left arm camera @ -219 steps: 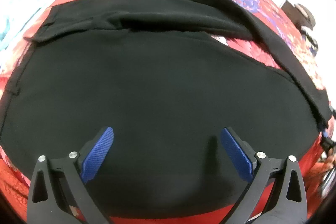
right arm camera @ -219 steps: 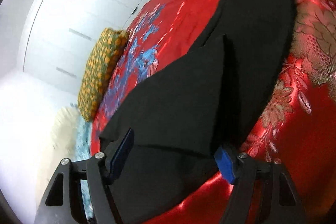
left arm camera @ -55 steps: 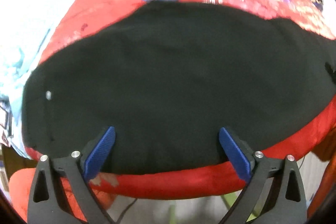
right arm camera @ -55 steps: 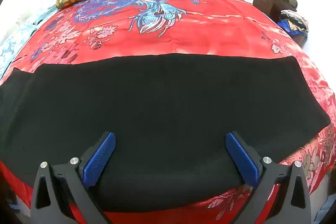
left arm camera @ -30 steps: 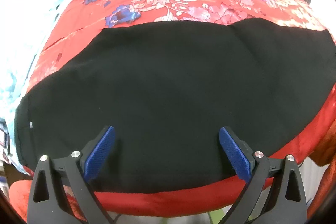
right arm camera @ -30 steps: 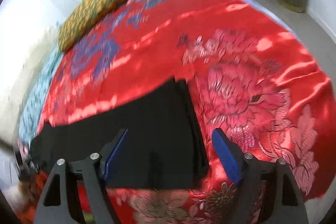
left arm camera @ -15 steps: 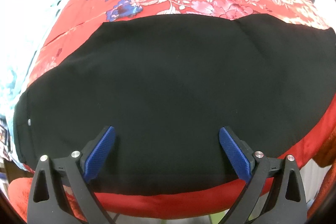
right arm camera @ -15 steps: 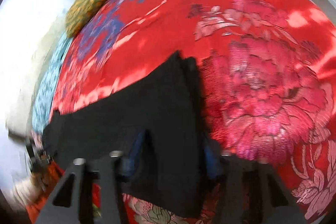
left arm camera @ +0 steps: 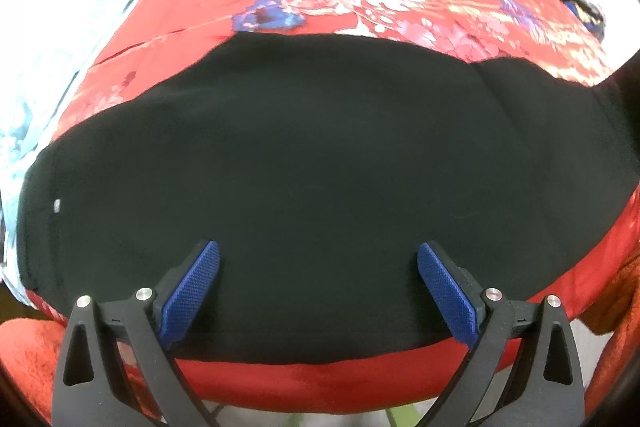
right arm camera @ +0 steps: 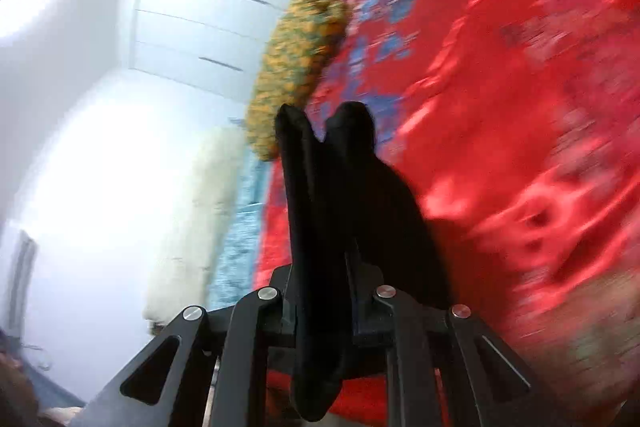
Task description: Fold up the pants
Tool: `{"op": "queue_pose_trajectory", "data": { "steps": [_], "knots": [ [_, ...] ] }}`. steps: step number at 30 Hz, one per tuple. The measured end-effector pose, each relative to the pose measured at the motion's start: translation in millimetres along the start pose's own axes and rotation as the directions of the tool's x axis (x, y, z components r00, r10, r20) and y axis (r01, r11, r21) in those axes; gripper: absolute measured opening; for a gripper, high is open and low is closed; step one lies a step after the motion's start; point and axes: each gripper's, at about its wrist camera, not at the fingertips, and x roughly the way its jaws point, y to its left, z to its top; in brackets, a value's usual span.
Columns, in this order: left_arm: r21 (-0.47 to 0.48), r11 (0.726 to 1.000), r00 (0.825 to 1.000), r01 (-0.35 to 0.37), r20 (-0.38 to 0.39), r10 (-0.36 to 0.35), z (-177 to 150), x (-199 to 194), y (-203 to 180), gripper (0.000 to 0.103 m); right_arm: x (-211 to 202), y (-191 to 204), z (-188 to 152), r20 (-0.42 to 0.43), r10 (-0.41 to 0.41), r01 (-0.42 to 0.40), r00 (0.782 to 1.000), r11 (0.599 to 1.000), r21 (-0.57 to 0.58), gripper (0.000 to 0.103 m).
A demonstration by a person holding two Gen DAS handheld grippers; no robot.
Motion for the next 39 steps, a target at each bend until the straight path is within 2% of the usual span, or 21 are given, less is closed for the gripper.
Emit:
{"op": "queue_pose_trajectory", "data": {
  "steps": [4,6,8,14,18,20,21,22,23,24,25,27,28,29,31,32,34,35,36,37,39],
  "knots": [
    [-0.06,0.998,0.999,0.018,0.033,-0.016,-1,-7,24,0.1,54,39,-41,-0.011,0.144,-0.144,0.989,0.988,0.048,0.017],
    [-0.108,0.994,0.999,0.024,0.038,-0.021,-1,-8,40,0.1,88,57,-63,-0.038,0.19,-0.187,0.981,0.98,0.069,0.017],
    [-0.154,0.988,0.999,0.03,0.042,-0.024,-1,-9,55,0.1,117,74,-82,-0.077,0.201,-0.197,0.977,0.979,0.056,0.017],
    [-0.275,0.96,0.997,0.053,0.063,-0.037,-3,-12,92,0.1,207,117,-145,-0.194,0.165,-0.172,0.967,0.985,-0.018,0.017],
    [-0.298,0.953,0.997,0.055,0.06,-0.038,-4,-9,100,0.1,278,135,-194,-0.252,-0.002,-0.037,0.968,0.988,-0.15,0.017],
    [-0.306,0.95,0.998,0.053,0.059,-0.036,-4,-7,103,0.1,312,138,-223,-0.272,-0.147,0.08,0.951,0.967,-0.243,0.029],
    [-0.315,0.947,0.997,0.054,0.064,-0.035,-4,-8,106,0.1,326,138,-232,-0.288,-0.198,0.116,0.937,0.954,-0.277,0.051],
    [-0.324,0.944,0.997,0.056,0.067,-0.036,-5,-8,109,0.1,338,139,-245,-0.328,-0.237,0.137,0.914,0.944,-0.3,0.077],
    [-0.335,0.94,0.997,0.058,0.071,-0.036,-5,-9,112,0.1,341,139,-253,-0.362,-0.244,0.132,0.9,0.943,-0.307,0.083],
    [-0.349,0.935,0.996,0.063,0.075,-0.039,-6,-9,116,0.1,338,140,-253,-0.373,-0.238,0.12,0.897,0.942,-0.314,0.083],
    [-0.36,0.93,0.996,0.068,0.079,-0.042,-6,-10,120,0.1,329,146,-254,-0.379,-0.228,0.095,0.897,0.936,-0.339,0.083],
    [-0.385,0.919,0.995,0.082,0.089,-0.051,-6,-10,125,0.1,303,159,-244,-0.348,-0.238,0.069,0.907,0.898,-0.434,0.084],
    [-0.392,0.915,0.994,0.091,0.095,-0.058,-6,-10,126,0.1,278,167,-248,-0.309,-0.253,0.069,0.917,0.863,-0.5,0.085],
    [-0.393,0.913,0.992,0.107,0.103,-0.072,-5,-10,125,0.1,251,173,-243,-0.231,-0.293,0.104,0.928,0.799,-0.593,0.088],
    [-0.366,0.917,0.985,0.161,0.12,-0.125,-2,-11,115,0.099,222,171,-232,-0.102,-0.37,0.209,0.923,0.707,-0.675,0.095],
    [-0.327,0.923,0.977,0.203,0.128,-0.169,1,-13,104,0.098,204,166,-228,-0.026,-0.417,0.278,0.909,0.648,-0.709,0.095],
    [-0.269,0.928,0.963,0.259,0.149,-0.225,5,-19,83,0.094,184,153,-224,0.094,-0.495,0.394,0.864,0.547,-0.738,0.095],
    [-0.236,0.93,0.956,0.281,0.16,-0.248,8,-23,72,0.092,172,139,-221,0.137,-0.534,0.453,0.834,0.523,-0.722,0.095],
    [-0.186,0.94,0.951,0.287,0.172,-0.257,13,-28,56,0.088,164,132,-215,0.144,-0.552,0.48,0.821,0.532,-0.698,0.095],
    [-0.137,0.95,0.95,0.28,0.184,-0.253,17,-33,41,0.087,157,120,-210,0.14,-0.57,0.51,0.81,0.566,-0.648,0.095],
    [-0.005,0.968,0.943,0.249,0.227,-0.242,22,-45,7,0.087,153,108,-198,0.14,-0.574,0.539,0.807,0.617,-0.573,0.095]
  ]
}}
